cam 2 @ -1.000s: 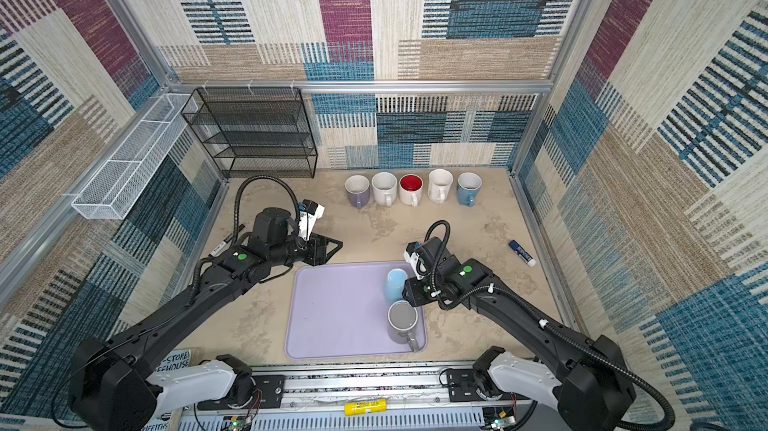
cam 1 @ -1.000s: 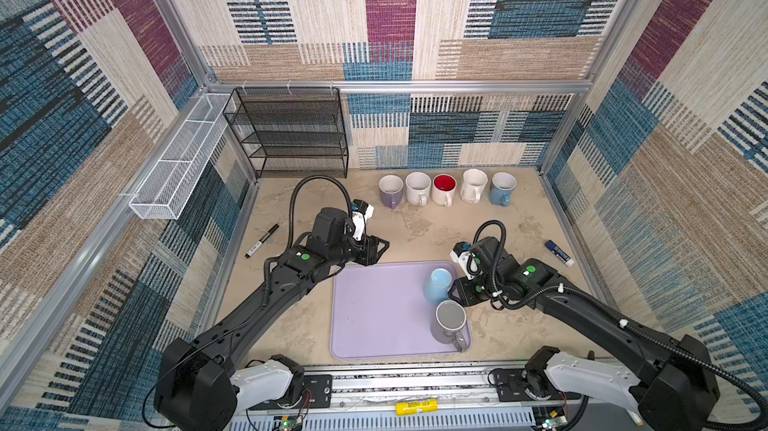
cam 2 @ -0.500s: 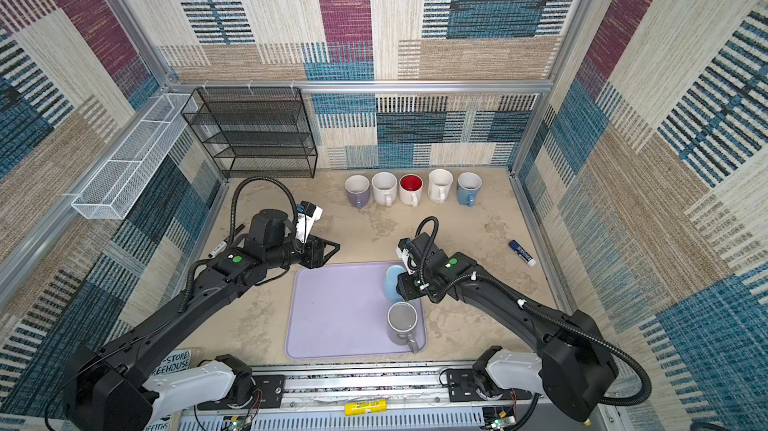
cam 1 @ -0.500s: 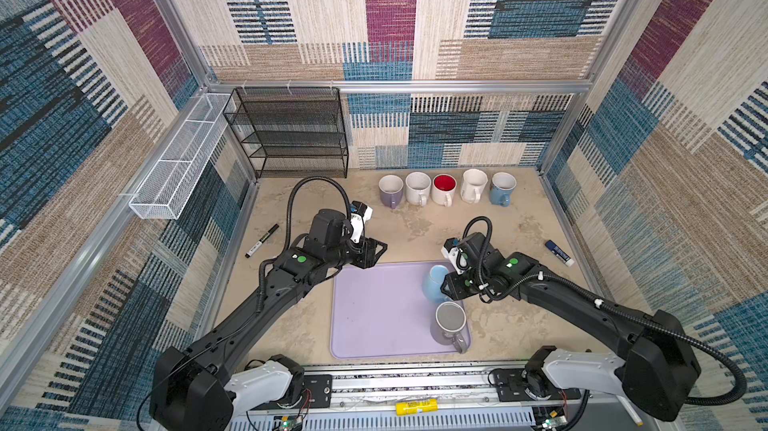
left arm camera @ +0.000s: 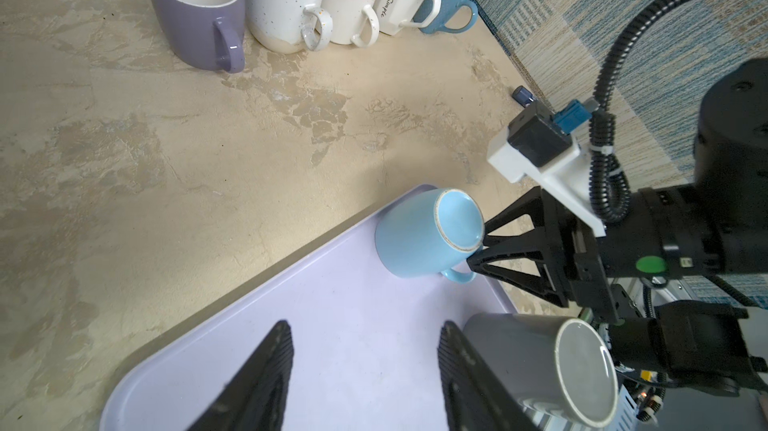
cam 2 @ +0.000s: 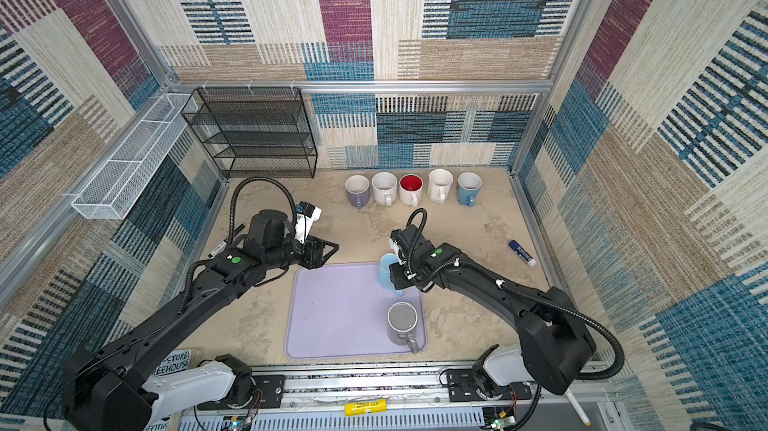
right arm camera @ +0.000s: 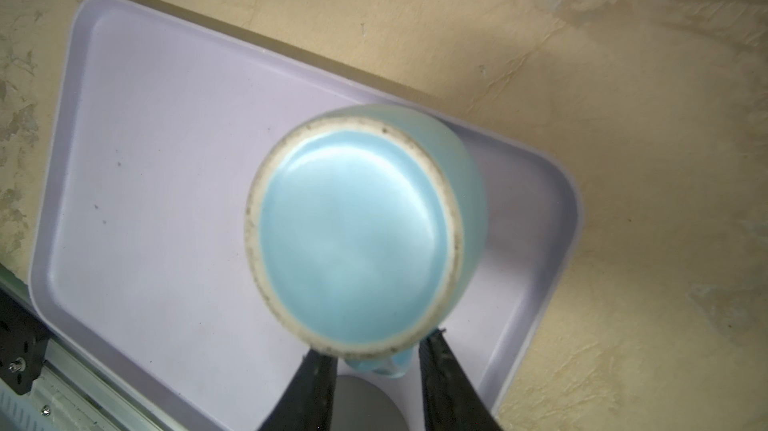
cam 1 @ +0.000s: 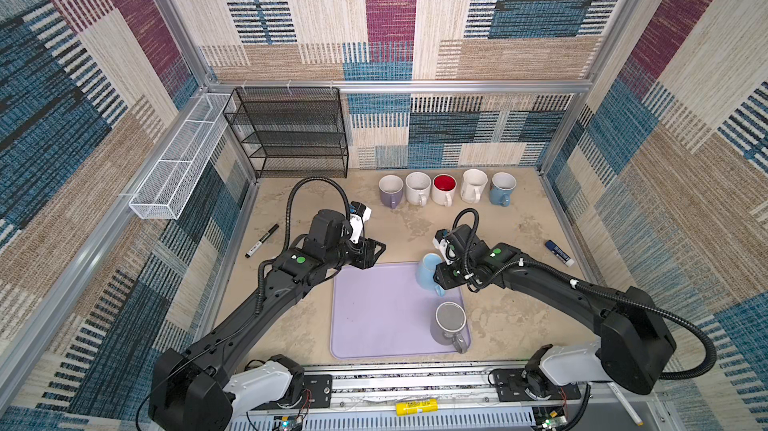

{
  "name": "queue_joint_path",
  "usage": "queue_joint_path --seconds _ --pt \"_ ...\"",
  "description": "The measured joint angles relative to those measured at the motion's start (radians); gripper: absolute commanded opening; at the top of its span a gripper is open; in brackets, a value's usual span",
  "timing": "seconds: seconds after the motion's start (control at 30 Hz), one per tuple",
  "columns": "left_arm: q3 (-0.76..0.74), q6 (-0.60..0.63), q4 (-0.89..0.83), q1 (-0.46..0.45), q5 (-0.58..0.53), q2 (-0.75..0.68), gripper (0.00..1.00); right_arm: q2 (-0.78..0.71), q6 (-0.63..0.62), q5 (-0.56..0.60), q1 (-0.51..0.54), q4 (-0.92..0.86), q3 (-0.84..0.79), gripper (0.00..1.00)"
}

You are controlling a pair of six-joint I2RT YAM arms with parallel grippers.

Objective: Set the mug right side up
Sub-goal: 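Lower the right gripper and close it on the light blue mug's base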

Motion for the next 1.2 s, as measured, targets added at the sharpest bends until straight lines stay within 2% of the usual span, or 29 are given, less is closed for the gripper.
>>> queue_joint_path --seconds 0.17,0.33,0.63,0.87,1.07,1.2 --pt "-0.004 0.002 -0.002 0.000 -0.001 0.000 0.57 0.023 0.000 0.034 0.014 -0.010 0.011 0.32" --pt "-0.005 0.002 -0.002 0.000 -0.004 0.000 0.57 0.038 0.002 0.062 0.025 -0.029 0.026 0.23" --pt "-0.006 0.002 -0.002 0.000 -0.005 -0.002 0.57 0.055 0.005 0.110 0.032 -0.056 0.050 0.19" --pt "-0.008 0.002 -0.002 0.000 -0.005 -0.002 0.57 0.069 -0.006 0.121 0.038 -0.072 0.067 0.09" --pt "-0.011 0.002 -0.003 0.000 -0.018 -0.003 0.57 0.084 -0.041 0.129 0.076 -0.052 0.078 0.00" --pt "-0.011 0.002 -0.003 0.000 -0.023 -0.004 0.57 0.101 -0.079 0.139 0.128 -0.030 0.110 0.00"
